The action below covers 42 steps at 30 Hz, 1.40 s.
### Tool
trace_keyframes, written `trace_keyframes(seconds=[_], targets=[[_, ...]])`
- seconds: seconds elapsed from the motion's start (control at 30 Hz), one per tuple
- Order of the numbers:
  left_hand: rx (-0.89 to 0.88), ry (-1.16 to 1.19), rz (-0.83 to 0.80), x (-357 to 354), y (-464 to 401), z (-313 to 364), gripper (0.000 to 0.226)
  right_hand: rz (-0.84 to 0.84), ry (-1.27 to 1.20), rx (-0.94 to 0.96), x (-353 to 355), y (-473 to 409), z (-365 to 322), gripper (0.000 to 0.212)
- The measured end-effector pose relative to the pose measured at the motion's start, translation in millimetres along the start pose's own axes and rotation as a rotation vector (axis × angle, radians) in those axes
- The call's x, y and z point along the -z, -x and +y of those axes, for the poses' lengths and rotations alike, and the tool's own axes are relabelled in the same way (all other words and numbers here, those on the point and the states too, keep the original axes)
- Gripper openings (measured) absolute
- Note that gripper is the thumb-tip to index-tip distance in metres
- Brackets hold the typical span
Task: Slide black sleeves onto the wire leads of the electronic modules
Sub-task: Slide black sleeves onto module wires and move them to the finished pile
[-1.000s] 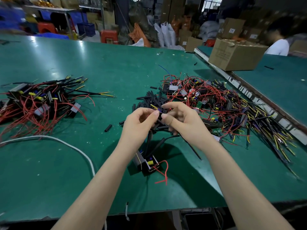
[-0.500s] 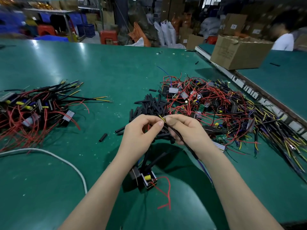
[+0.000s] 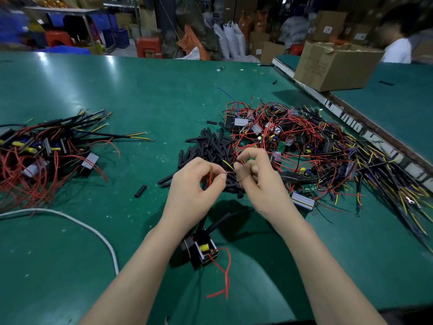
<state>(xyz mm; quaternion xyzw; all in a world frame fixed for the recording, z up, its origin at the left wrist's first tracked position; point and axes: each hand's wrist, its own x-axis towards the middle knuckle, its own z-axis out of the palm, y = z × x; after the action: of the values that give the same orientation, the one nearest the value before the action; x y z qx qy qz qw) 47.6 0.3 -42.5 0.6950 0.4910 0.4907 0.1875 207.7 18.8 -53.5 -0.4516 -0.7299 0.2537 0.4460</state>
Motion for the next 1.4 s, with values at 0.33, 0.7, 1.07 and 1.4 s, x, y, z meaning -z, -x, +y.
trace_keyframes(seconds=[0.33, 0.7, 1.07, 1.4], targets=[[0.082, -0.028, -0.01, 2, 1, -2, 0.006, -0.091, 0.175, 0.198, 10, 3, 0, 0.032], [-0.024, -0.159, 0.01, 2, 4, 0, 0.011, -0.091, 0.308, 0.18, 5, 5, -4, 0.017], [0.294, 0.099, -0.172, 14, 11, 0, 0.029, 0.131, 0.221, 0.135, 1, 3, -4, 0.016], [0.126, -0.068, -0.507, 16, 13, -5, 0.028, -0.036, 0.182, 0.112, -4, 8, -10, 0.02]])
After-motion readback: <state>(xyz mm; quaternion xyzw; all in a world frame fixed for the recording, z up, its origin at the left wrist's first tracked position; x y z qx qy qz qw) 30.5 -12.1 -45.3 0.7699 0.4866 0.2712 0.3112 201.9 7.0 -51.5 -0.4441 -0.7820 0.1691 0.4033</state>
